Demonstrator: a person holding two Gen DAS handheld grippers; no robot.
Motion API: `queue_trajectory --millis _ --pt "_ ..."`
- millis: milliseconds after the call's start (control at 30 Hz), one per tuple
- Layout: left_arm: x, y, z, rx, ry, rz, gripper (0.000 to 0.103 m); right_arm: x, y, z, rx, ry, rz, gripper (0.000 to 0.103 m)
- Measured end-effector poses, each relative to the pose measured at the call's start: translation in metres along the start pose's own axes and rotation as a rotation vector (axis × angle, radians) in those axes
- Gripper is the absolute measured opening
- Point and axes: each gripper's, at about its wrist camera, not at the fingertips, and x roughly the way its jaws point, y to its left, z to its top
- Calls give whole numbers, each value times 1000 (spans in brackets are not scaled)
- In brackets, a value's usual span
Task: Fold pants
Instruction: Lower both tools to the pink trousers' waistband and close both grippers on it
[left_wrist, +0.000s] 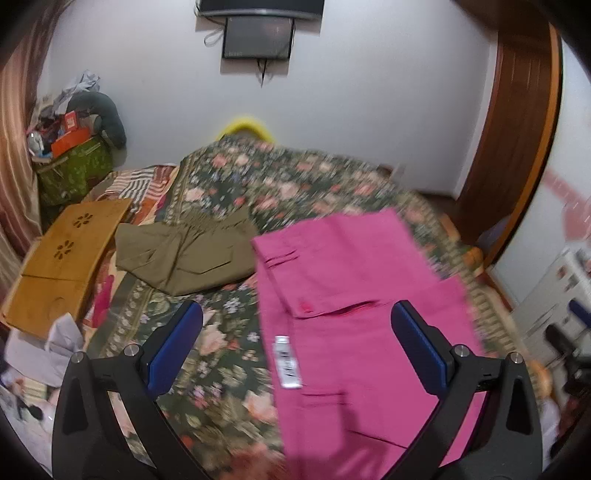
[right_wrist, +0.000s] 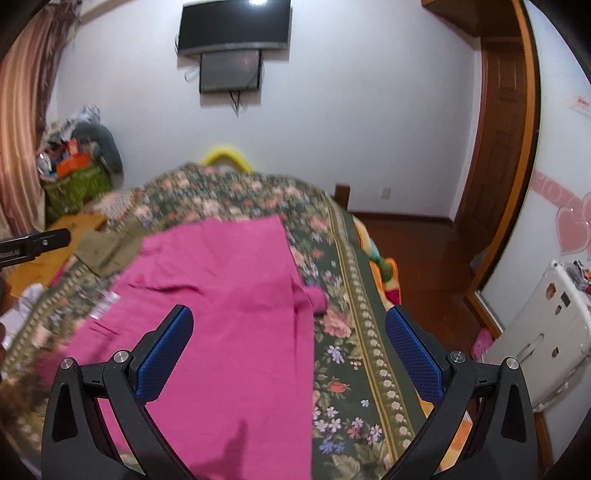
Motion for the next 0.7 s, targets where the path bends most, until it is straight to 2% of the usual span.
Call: queue_trajectory --millis 267,400,467,567,633,700 --pt "75 0 -6 93 192 -16 102 80 -21 -9 21 155 53 102" --pt "100 -3 -6 94 294 -83 74 106 -27 -9 22 190 80 102" --pt "111 -5 -5 85 326 -116 64 116 -28 -6 25 201 103 101" --pt "119 -7 -4 91 362 -145 39 126 -29 -4 32 218 169 90" --pt "125 -5 -5 62 410 -211 37 132 -28 -2 27 224 197 87" --pt "128 -4 -8 60 426 -207 37 135 -26 -1 13 229 205 80"
